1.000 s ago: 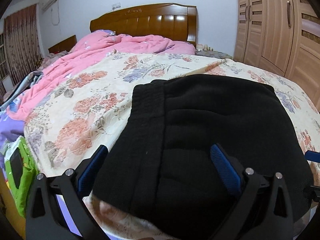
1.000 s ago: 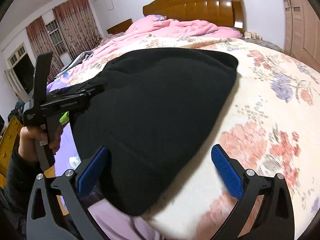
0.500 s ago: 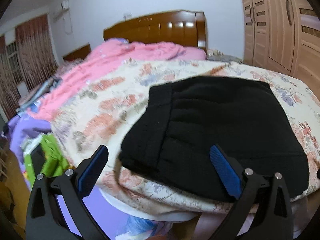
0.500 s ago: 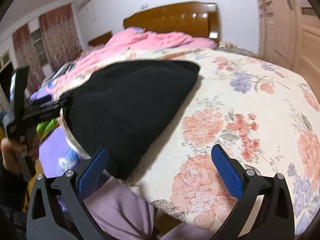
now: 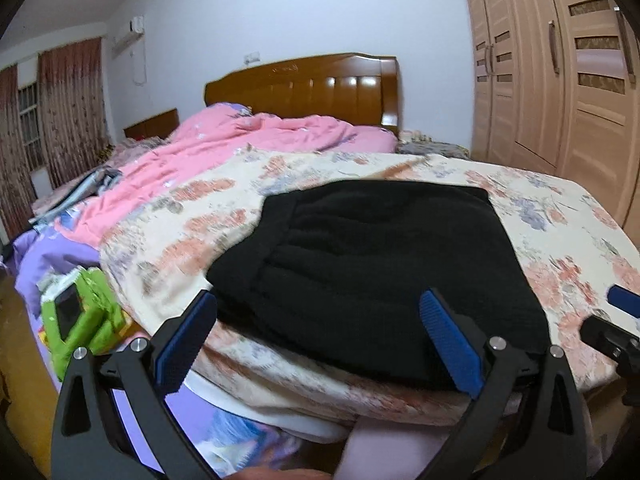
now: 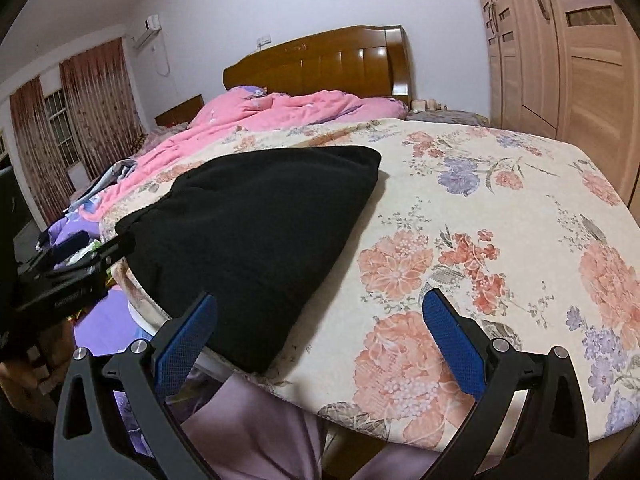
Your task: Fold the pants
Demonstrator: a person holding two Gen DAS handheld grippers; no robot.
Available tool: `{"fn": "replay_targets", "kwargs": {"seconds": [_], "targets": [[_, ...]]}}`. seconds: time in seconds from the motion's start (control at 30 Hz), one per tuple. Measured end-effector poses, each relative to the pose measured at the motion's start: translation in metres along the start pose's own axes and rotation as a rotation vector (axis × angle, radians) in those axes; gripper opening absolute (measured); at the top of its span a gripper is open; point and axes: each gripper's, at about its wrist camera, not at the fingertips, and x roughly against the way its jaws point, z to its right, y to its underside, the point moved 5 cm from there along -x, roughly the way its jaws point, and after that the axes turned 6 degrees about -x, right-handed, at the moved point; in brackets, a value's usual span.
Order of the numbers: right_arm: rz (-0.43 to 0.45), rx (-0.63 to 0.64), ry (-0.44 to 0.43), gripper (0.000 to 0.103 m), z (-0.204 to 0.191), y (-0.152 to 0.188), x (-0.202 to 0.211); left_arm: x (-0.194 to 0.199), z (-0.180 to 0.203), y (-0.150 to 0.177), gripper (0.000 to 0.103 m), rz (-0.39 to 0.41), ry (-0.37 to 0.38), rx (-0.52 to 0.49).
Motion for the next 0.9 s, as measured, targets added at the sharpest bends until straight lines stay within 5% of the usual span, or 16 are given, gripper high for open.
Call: {"fn": "replay_targets", "kwargs": {"seconds": [0.9], "targets": [[-0.029,0.039,-0.004,0.099,-0.012,0.008,-0.005,-0.005,0.013,0.024,0.101,-0.039,0.009,-0.036]]}}
